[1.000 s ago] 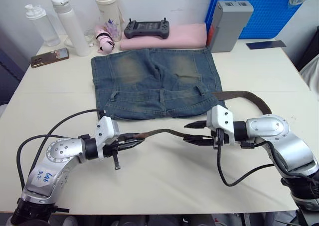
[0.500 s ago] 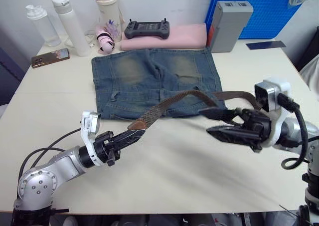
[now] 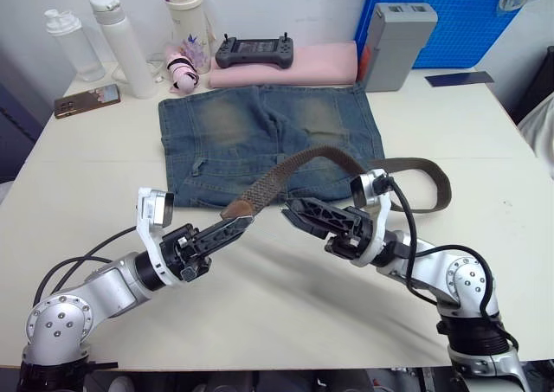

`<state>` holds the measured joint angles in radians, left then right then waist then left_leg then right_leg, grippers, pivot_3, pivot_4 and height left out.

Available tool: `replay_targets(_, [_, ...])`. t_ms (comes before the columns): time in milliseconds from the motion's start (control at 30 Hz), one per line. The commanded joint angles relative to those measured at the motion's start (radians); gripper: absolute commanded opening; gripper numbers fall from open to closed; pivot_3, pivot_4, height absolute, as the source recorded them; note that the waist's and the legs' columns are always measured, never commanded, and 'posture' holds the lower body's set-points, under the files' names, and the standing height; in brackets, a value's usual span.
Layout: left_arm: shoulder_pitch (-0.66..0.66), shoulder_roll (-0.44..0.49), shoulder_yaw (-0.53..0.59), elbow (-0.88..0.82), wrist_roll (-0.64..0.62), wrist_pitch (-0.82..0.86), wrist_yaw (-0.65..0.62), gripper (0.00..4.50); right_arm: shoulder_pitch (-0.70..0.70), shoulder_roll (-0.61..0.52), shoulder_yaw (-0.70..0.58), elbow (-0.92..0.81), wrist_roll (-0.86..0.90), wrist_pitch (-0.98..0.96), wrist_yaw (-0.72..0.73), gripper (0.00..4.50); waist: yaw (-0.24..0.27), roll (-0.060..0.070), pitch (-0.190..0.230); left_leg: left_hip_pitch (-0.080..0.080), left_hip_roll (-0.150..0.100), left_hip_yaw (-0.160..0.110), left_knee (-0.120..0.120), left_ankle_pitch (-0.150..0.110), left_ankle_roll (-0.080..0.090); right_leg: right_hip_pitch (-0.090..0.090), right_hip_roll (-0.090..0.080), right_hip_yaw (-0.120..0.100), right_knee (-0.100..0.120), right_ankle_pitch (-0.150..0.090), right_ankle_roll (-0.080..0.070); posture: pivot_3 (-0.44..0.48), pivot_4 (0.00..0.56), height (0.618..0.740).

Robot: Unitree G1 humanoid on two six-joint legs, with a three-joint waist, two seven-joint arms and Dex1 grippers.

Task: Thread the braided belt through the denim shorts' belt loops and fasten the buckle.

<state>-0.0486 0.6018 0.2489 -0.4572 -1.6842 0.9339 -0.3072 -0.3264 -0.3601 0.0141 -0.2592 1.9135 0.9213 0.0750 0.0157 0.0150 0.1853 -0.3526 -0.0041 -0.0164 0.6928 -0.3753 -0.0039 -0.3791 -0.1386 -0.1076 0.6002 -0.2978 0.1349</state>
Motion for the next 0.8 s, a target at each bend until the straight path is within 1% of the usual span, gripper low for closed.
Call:
replay_targets(33, [-0.01,-0.006,-0.013,-0.024,-0.045,-0.023,0.015,0.0,-0.036,0.078,-0.006,0.015,0.047,-0.083,-0.062,4.44,-0.004,0.0,0.0,0.0,0.0,0.0,0.0,0.0,0.0,0.0,0.0,0.0,0.0,0.0,0.0,0.0,0.15,0.739])
replay_targets(200, [-0.01,-0.017,-0.031,-0.023,-0.067,-0.044,0.049,0.0,-0.044,0.161,-0.022,0.031,0.03,-0.149,-0.114,4.44,-0.008,0.0,0.0,0.0,0.0,0.0,-0.001,0.0,0.0,-0.002,0.0,0.001,0.002,0.0,0.0,0.0,0.15,0.739])
replay_targets(367, [-0.011,-0.024,-0.031,-0.017,-0.087,-0.065,0.079,0.0,-0.038,0.185,-0.037,0.025,0.026,-0.174,-0.139,4.44,-0.019,0.0,0.0,-0.001,0.0,0.002,-0.001,0.0,0.0,-0.005,0.0,0.003,0.004,0.0,-0.001,0.0,0.15,0.739])
replay_targets(400, [-0.009,-0.022,-0.031,-0.016,-0.085,-0.065,0.077,0.0,-0.038,0.187,-0.04,0.025,0.024,-0.175,-0.14,4.21,-0.019,0.0,0.0,-0.001,0.0,0.002,-0.002,0.0,0.0,-0.006,0.0,0.003,0.004,0.0,-0.001,0.0,0.15,0.739])
replay_targets(467, [-0.006,-0.018,-0.031,-0.013,-0.081,-0.065,0.071,0.0,-0.039,0.191,-0.046,0.025,0.017,-0.18,-0.146,3.6,-0.02,0.0,0.0,-0.001,0.0,0.003,-0.002,0.0,0.0,-0.008,0.0,0.004,0.006,-0.001,-0.002,0.0,0.15,0.739])
replay_targets(567, [0.002,-0.014,-0.029,-0.009,-0.067,-0.06,0.053,0.0,-0.041,0.191,-0.046,0.024,0.009,-0.186,-0.149,2.16,-0.02,0.0,0.0,-0.003,0.0,0.006,-0.003,0.0,0.0,-0.012,0.0,0.006,0.009,-0.001,-0.002,0.0,0.15,0.739])
replay_targets(700, [0.021,-0.007,-0.03,-0.006,-0.037,-0.052,0.014,0.0,-0.049,0.189,-0.049,0.023,-0.005,-0.185,-0.14,0.09,-0.021,0.0,0.0,-0.003,0.0,0.007,-0.003,0.0,0.0,-0.013,0.0,0.007,0.009,-0.001,-0.002,0.0,0.15,0.739])
replay_targets(800, [0.028,-0.005,-0.032,-0.002,-0.023,-0.053,-0.003,0.0,-0.053,0.19,-0.05,0.024,-0.013,-0.182,-0.132,0.09,-0.02,0.0,0.0,-0.003,0.0,0.008,-0.003,0.0,0.0,-0.013,0.0,0.007,0.009,-0.001,-0.002,0.0,0.15,0.739])
